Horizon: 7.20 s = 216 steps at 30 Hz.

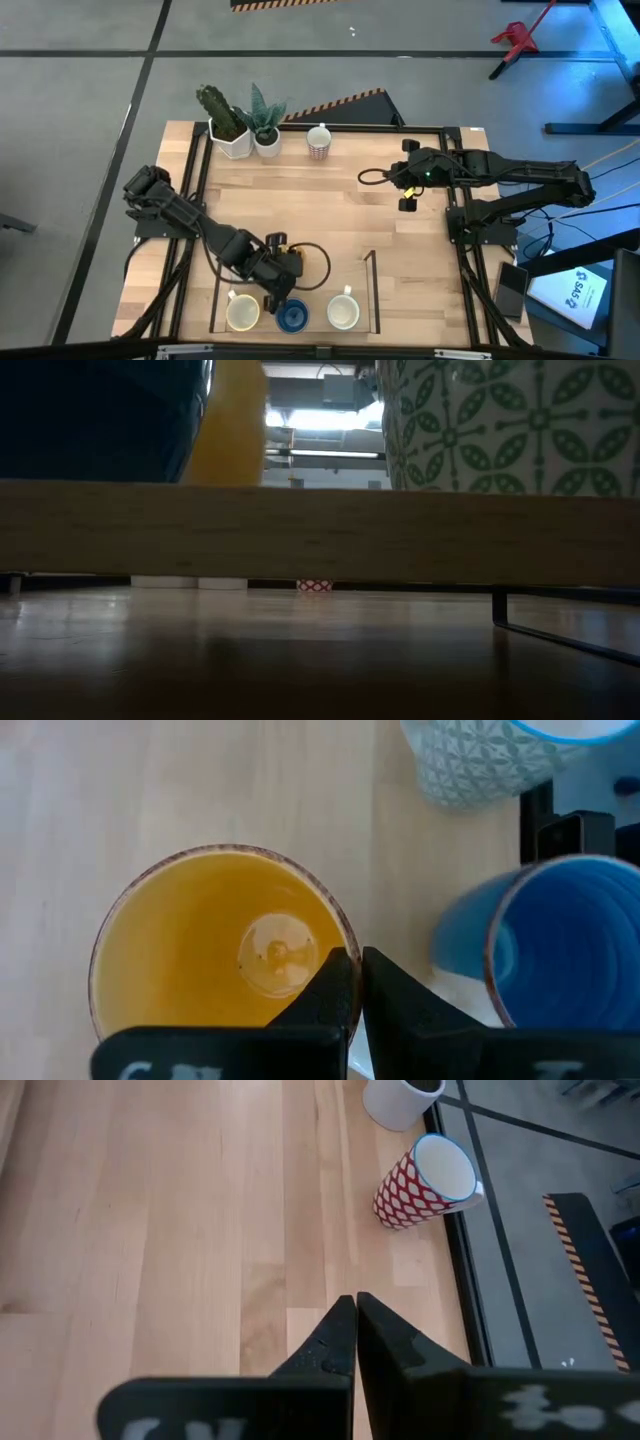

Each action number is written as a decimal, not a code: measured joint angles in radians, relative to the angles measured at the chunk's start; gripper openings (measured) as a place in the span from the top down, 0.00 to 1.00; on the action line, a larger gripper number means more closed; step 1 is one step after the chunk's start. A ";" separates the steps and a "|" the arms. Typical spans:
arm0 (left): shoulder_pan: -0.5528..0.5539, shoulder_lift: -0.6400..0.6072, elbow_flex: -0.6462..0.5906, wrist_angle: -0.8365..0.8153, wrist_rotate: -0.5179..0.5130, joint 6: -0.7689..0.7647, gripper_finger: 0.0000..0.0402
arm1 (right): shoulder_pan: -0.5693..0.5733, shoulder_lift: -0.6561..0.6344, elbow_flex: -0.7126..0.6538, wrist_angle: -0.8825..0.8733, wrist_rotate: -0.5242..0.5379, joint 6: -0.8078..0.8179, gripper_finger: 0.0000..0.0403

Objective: Place coffee mugs
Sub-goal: Put the yellow mug on the shelf, then put the red patterned cup on the shelf

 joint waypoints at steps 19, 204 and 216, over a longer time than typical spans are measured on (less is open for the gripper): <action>0.011 0.004 -0.016 -0.003 0.022 0.064 0.99 | 0.000 0.000 0.000 -0.001 0.000 -0.018 1.00; 0.608 -0.043 0.473 -0.346 0.017 0.417 0.67 | -0.249 1.130 0.799 0.045 0.079 -0.335 0.68; 0.608 -0.043 0.473 -0.346 0.017 0.420 0.67 | -0.249 1.130 0.798 -0.008 0.101 -0.337 0.97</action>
